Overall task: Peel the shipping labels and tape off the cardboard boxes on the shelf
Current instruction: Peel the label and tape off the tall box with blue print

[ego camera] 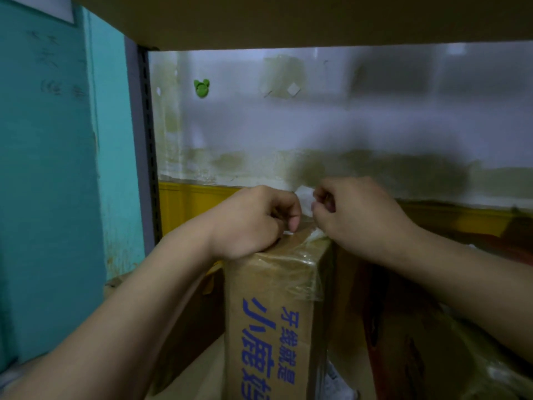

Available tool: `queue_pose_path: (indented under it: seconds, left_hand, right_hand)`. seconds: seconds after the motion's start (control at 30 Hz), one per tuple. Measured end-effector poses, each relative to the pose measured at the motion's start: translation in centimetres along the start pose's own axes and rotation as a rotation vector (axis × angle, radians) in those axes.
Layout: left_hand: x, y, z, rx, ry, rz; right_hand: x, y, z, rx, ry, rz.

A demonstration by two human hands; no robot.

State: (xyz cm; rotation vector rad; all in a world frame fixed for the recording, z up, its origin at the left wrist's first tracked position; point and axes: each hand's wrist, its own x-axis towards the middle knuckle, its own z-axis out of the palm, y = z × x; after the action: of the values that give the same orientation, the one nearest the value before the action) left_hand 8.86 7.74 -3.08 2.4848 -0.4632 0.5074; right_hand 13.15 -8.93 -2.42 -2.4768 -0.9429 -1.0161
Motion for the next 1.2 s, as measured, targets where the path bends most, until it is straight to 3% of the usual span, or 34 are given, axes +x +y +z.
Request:
queue_pose_path:
  seconds: [0.63, 1.2]
  left_hand:
    - [-0.31, 0.24, 0.13, 0.055, 0.048, -0.003]
    - [0.13, 0.18, -0.03, 0.138, -0.036, 0.026]
  right_hand:
    - [-0.13, -0.10, 0.00, 0.042, 0.003, -0.003]
    - [-0.02, -0.21, -0.02, 0.034, -0.011, 0.009]
